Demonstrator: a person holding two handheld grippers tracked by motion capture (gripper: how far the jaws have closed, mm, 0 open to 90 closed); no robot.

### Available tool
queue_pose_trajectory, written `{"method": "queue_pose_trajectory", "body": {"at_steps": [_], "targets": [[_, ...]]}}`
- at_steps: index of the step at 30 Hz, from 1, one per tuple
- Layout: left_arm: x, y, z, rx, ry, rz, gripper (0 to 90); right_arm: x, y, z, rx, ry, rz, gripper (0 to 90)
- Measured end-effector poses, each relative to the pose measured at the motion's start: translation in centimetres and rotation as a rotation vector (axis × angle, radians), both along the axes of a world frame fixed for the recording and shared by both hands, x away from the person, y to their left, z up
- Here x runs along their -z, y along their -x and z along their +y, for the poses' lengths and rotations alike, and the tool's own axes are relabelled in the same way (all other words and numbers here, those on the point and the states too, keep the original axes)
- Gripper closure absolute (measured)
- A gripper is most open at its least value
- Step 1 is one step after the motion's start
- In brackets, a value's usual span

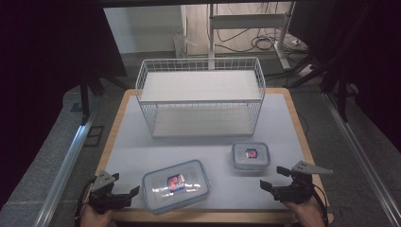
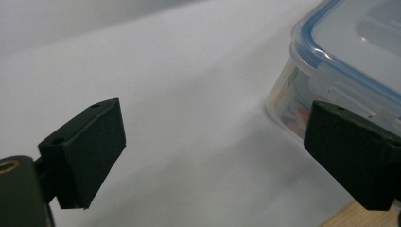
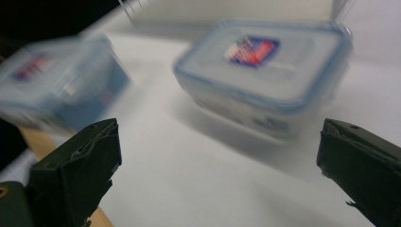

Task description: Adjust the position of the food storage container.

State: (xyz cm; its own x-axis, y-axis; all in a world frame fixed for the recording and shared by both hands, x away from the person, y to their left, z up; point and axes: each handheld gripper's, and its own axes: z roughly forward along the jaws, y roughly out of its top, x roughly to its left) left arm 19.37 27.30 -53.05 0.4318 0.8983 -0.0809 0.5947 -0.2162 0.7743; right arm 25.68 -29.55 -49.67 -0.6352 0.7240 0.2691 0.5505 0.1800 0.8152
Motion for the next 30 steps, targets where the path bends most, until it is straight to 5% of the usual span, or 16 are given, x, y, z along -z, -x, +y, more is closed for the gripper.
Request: {"method": "queue_pose_trajectory", "body": {"at_steps": [3,5,9,19,30], "targets": [[0.0,0.0,0.0,-0.002,-0.008,-0.001,5.5,0.3,-0.1,0.1,-0.008,0.06,0.0,3.8],[0.0,0.0,0.1,0.002,0.003,-0.003,5.1,0.5,-0.3,0.6,-0.026,0.145,-0.001,9.3],[0.1,0.0,0.1,-0.014,-0.007,0.002,0.6,0.4,-0.1,1.1,-0.047,0.181,-0.005,14.0],[0.0,-0.1,0.2,-0.024,0.008,-0.002,0.0,0.1,-0.2,1.4,-0.046,0.197,-0.009,20.4],[-0.3,0.3,-0.1,-0.009,-0.034,-0.03,2.5,-0.4,0.0,1.9,-0.05,0.238,-0.005,30.3]]}}
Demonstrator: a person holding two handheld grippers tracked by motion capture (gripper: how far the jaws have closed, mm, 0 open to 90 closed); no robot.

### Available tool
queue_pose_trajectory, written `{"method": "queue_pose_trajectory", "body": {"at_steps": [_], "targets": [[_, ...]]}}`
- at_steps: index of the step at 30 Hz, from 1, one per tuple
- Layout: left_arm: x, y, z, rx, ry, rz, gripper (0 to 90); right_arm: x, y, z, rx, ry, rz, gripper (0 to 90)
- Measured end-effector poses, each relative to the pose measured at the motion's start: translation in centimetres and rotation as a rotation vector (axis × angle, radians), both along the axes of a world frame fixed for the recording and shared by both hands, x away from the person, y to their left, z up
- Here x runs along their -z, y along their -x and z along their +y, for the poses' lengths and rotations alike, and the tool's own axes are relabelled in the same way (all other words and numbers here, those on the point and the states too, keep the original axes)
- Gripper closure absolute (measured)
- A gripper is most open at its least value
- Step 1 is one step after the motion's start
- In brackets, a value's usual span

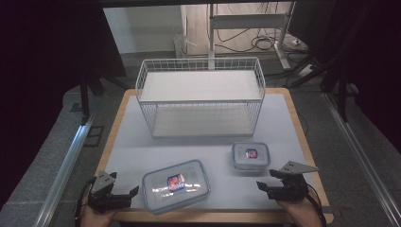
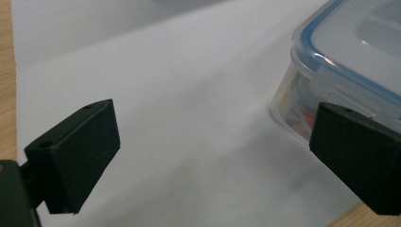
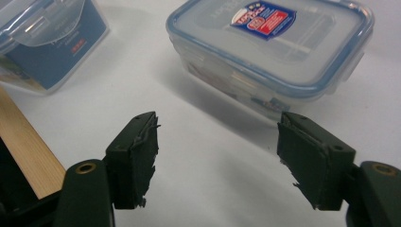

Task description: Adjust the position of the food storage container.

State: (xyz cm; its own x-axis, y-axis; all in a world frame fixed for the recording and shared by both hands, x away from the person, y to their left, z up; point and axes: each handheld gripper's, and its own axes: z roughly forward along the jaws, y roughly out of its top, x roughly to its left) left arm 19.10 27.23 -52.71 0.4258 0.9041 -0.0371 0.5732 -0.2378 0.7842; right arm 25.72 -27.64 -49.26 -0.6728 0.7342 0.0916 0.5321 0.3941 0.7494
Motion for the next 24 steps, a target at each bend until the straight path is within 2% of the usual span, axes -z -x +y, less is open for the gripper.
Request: {"method": "queue_pose_trajectory", "body": {"at_steps": [3,5,7,8,9,10,11,13,14,15,16,18,21,22,23,24], "targets": [[0.0,0.0,-0.1,-0.003,-0.013,0.002,2.4,-0.3,0.0,0.3,0.004,0.002,-0.005,33.1],[0.0,-0.1,-0.2,-0.006,-0.01,0.003,2.4,-0.7,0.0,0.7,-0.004,-0.007,-0.005,38.3],[0.0,-0.1,-0.2,-0.008,-0.004,0.003,2.2,-1.0,-0.1,1.2,-0.022,-0.021,0.001,46.2],[0.0,-0.1,-0.3,-0.008,-0.007,0.003,2.2,-1.3,-0.3,1.6,-0.04,-0.042,0.012,53.6],[0.0,-0.1,-0.3,-0.008,-0.007,0.003,2.2,-1.3,-0.3,1.6,-0.04,-0.042,0.012,53.6],[0.0,-0.1,-0.3,-0.008,-0.004,0.001,2.2,-1.4,-0.4,1.7,-0.046,-0.051,0.014,57.5],[0.0,-0.1,-0.2,-0.011,0.001,0.002,2.3,-1.7,-0.6,2.1,-0.064,-0.056,0.012,64.2],[0.0,-0.1,-0.3,-0.011,0.004,0.003,2.4,-1.7,-0.7,2.3,-0.071,-0.053,0.004,67.3],[0.1,-0.2,-0.3,-0.015,0.008,0.008,2.5,-1.9,-1.1,2.7,-0.089,-0.051,0.011,75.0],[0.1,-0.2,-0.3,-0.015,0.008,0.008,2.5,-1.9,-1.1,2.7,-0.089,-0.051,0.011,75.0],[0.1,-0.2,-0.2,-0.019,0.009,0.01,2.5,-2.0,-1.5,3.3,-0.098,-0.037,0.009,82.8],[0.1,-0.2,-0.2,-0.022,0.011,0.012,2.6,-2.1,-2.1,3.9,-0.115,-0.02,0.004,88.7],[0.2,-0.3,-0.1,-0.024,0.016,0.017,2.4,-2.1,-2.8,4.6,-0.12,0.0,0.002,89.7],[0.2,-0.3,-0.1,-0.025,0.023,0.018,2.3,-2.1,-3.7,5.4,-0.117,0.006,-0.008,89.8],[0.2,-0.3,-0.1,-0.025,0.023,0.018,2.3,-2.1,-3.7,5.4,-0.117,0.006,-0.008,89.8],[0.2,-0.3,-0.1,-0.024,0.02,0.02,2.3,-2.1,-4.5,6.0,-0.121,-0.001,-0.008,89.8]]}}
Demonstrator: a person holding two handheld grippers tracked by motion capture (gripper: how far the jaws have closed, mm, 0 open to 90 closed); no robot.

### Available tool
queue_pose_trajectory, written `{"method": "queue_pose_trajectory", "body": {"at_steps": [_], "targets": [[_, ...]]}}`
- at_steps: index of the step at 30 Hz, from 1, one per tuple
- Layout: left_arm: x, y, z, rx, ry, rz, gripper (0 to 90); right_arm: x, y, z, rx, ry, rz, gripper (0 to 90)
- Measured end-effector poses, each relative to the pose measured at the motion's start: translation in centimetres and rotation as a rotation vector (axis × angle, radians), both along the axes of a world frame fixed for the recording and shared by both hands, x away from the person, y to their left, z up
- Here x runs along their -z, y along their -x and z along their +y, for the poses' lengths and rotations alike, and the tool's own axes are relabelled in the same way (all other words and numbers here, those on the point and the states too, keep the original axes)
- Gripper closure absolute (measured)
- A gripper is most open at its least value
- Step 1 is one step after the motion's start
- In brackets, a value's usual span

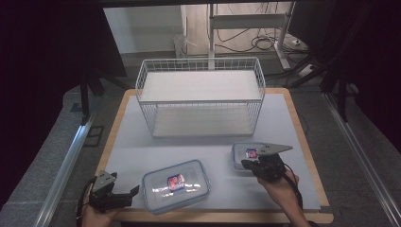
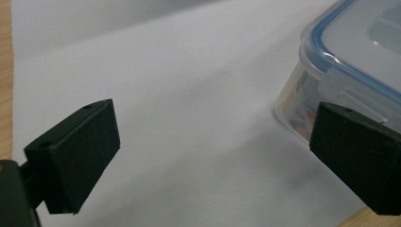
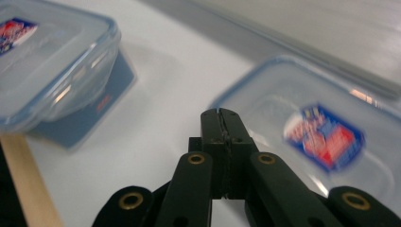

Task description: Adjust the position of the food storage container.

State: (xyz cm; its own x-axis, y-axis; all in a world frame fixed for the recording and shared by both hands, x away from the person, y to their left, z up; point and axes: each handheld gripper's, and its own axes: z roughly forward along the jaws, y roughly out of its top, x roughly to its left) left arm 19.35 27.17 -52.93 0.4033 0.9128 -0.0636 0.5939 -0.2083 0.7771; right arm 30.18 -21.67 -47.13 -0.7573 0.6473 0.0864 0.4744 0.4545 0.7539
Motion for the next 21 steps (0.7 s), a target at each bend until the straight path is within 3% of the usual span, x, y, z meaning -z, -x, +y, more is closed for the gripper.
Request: {"method": "queue_pose_trajectory", "body": {"at_steps": [5,6,9,12,15,17,21], "targets": [[0.0,0.0,-0.1,0.001,-0.003,0.002,2.3,0.0,-1.6,1.9,-0.01,0.021,-0.01,89.8],[0.0,0.0,-0.1,0.001,-0.004,0.002,2.3,0.2,-2.4,3.1,-0.021,0.041,-0.007,89.8],[0.0,0.0,-0.1,0.002,-0.003,0.003,2.3,0.5,-3.0,4.1,-0.03,0.062,-0.009,89.8],[0.1,0.0,-0.1,0.006,-0.003,0.004,2.4,1.1,-3.9,5.8,-0.034,0.116,-0.017,89.8],[0.1,0.0,-0.1,0.009,-0.002,0.004,2.5,1.7,-4.2,6.0,-0.024,0.148,-0.012,89.9],[0.0,0.1,-0.2,0.013,0.0,0.005,2.6,1.7,-4.2,5.7,-0.021,0.127,-0.001,89.9],[0.0,0.1,-0.2,0.015,0.001,0.004,3.2,1.5,-4.0,5.4,-0.009,0.153,-0.02,89.9]]}}
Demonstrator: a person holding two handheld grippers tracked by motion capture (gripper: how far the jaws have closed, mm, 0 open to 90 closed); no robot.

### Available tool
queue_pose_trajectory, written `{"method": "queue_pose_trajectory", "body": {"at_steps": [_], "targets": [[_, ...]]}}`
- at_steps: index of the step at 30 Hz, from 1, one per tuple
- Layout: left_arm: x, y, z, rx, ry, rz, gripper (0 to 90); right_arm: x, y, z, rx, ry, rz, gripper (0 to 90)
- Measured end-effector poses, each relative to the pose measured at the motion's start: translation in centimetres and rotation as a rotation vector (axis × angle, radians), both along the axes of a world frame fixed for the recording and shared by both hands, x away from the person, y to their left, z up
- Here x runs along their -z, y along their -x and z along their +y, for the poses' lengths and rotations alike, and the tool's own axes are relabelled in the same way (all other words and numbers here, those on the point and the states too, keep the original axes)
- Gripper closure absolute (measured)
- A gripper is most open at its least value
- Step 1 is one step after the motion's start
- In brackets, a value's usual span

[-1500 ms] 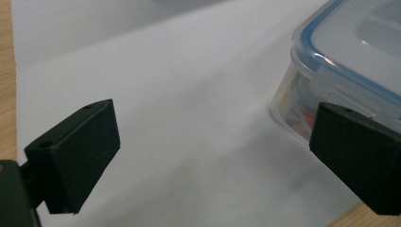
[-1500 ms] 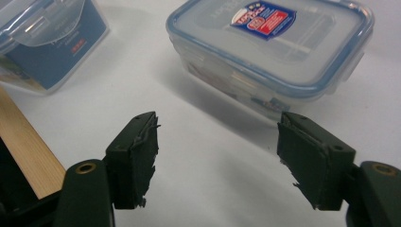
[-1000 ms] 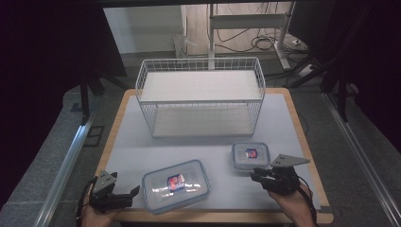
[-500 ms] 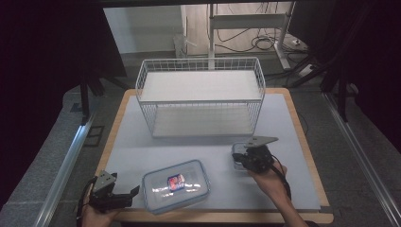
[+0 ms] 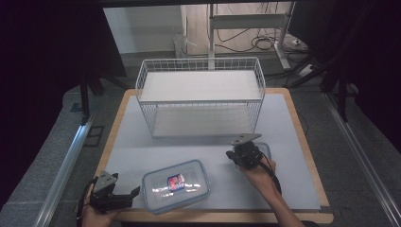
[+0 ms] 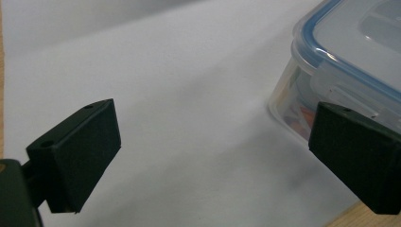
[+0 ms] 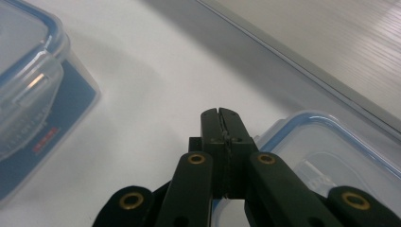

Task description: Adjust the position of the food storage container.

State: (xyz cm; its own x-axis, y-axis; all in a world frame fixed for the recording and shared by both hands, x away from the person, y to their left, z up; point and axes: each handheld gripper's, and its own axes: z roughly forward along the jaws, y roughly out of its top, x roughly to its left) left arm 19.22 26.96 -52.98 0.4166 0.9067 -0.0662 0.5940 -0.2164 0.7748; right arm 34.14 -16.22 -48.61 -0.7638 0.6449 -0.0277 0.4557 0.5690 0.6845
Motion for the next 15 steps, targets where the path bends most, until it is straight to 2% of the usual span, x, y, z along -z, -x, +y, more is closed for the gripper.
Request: {"method": "queue_pose_trajectory", "body": {"at_steps": [14,15], "targets": [[0.0,0.1,-0.1,0.009,-0.008,0.01,6.0,-0.1,0.5,-4.1,0.08,-0.018,0.01,89.9],[0.0,0.1,-0.2,0.011,-0.009,0.012,6.2,-0.2,0.6,-4.8,0.096,-0.017,0.01,89.9]]}}
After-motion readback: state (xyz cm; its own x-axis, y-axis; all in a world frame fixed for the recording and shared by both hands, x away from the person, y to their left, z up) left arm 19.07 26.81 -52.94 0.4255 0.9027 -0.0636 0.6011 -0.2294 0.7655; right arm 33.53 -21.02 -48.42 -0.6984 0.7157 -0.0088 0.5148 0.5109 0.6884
